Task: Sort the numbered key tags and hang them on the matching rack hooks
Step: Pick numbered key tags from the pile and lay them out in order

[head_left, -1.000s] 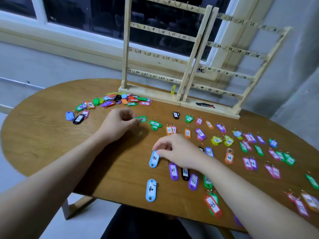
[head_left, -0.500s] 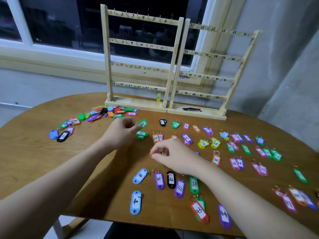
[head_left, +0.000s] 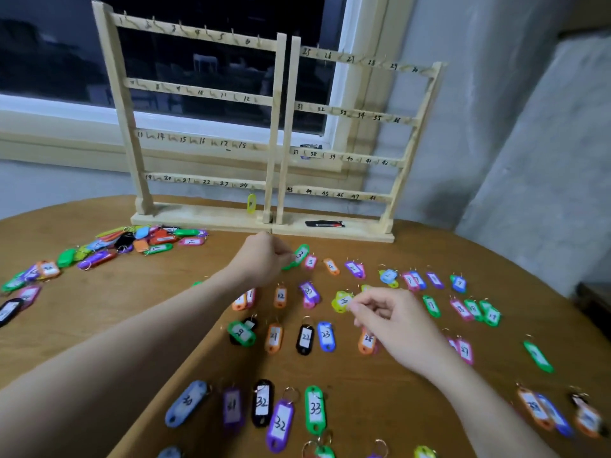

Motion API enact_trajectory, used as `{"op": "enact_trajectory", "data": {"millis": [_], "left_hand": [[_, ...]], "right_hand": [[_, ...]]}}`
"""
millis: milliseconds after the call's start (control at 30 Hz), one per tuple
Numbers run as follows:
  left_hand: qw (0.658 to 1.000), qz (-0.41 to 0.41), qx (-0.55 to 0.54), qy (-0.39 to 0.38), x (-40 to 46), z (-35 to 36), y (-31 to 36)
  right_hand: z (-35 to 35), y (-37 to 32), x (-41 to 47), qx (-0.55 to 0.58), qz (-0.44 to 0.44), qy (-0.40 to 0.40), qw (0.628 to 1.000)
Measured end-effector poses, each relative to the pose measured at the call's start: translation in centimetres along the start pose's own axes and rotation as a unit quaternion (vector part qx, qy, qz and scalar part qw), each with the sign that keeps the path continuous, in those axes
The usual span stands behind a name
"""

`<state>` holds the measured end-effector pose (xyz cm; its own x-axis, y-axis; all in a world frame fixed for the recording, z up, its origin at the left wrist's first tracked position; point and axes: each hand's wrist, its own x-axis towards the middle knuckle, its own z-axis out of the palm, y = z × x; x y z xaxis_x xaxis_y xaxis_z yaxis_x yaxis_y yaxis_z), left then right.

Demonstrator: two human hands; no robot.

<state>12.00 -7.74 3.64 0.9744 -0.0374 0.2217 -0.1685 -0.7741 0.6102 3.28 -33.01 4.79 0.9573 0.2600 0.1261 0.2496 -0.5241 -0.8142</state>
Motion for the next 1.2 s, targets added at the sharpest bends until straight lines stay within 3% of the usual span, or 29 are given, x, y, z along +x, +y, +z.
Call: {"op": "enact_trajectory", "data": {"millis": [300, 500, 767, 1000, 1200], "left_hand": [[0.999, -0.008, 0.036, -0.014, 4.0, 2.8, 0.7], [0.994, -0.01, 0.1, 0.037, 3.2, 0.3, -1.2], [0.994, -0.051, 0.073, 0.067, -4.1, -7.2, -10.0], [0.963, -0.136, 0.044, 0.228, -6.3, -10.5, -16.3], [0.968, -0.129, 0.074, 0.201, -4.5, -10.2, -18.5]], "right_hand": [[-2.4, 1.8, 1.3, -0.008, 0.008, 0.0, 1.0], [-1.5, 0.5, 3.6, -0.026, 0.008, -0.019, 0.999], [3.9, -2.3, 6.7, 0.007, -0.001, -0.07, 0.998], [10.0, -5.3, 9.7, -0.047, -0.036, -0.118, 0.991], [15.4, -8.7, 15.6, -0.17, -0.089, -0.111, 0.975]]}}
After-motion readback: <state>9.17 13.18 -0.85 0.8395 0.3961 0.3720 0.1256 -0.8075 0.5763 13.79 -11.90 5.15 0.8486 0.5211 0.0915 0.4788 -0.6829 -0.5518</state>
